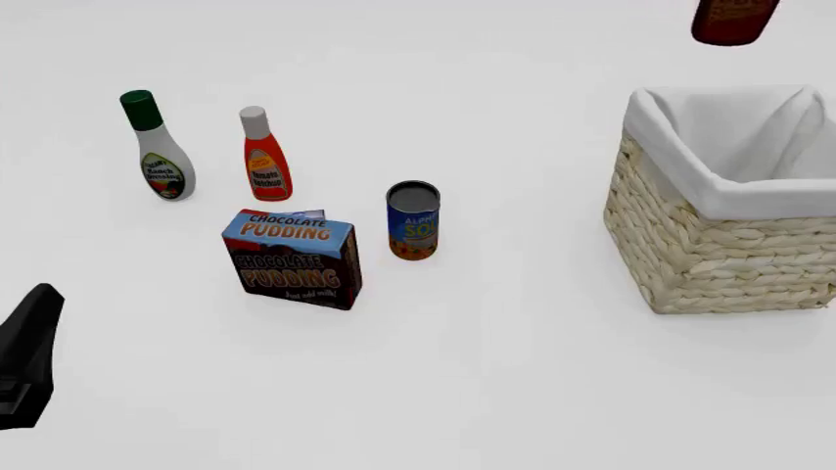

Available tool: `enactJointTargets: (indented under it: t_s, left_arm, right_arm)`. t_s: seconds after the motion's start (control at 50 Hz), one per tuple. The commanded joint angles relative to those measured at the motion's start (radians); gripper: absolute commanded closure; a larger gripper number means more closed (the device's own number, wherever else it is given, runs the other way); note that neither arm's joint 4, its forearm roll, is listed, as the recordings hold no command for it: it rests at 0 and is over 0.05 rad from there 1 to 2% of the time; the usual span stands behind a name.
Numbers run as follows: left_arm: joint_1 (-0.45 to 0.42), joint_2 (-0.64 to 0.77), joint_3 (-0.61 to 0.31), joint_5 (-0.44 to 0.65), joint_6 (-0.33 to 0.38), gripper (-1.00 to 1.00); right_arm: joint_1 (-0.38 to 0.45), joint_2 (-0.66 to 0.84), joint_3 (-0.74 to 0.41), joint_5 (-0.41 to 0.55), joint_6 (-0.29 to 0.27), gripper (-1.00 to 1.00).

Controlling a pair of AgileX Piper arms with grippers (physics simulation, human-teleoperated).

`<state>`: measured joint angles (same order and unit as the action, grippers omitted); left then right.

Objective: Pick the bbq sauce and place it in the basket.

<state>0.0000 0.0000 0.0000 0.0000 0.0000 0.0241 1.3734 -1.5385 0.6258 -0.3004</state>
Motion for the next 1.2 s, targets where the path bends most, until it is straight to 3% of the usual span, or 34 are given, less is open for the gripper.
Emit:
enactJointTargets:
  t_s: [0.02, 0.2, 0.54, 1.2]
  left_arm:
    - [0.0, 0.0, 0.0, 0.0, 0.0, -1.0]
    - [0.0, 0.0, 0.0, 0.0, 0.0, -1.0]
    - [0.0, 0.0, 0.0, 0.0, 0.0, -1.0]
    - [0.0, 0.0, 0.0, 0.0, 0.0, -1.0]
  right_arm:
    - [-0.051, -0.043, 0.096, -0.051, 0.022, 1.0]
    - [-0.105, -0.065, 0.195, -0.102, 0.028, 1.0]
    - [-0.177, -0.016, 0.273, -0.197, 0.039, 1.0]
    - [-0.235, 0.09, 0.398, -0.341, 0.067, 1.0]
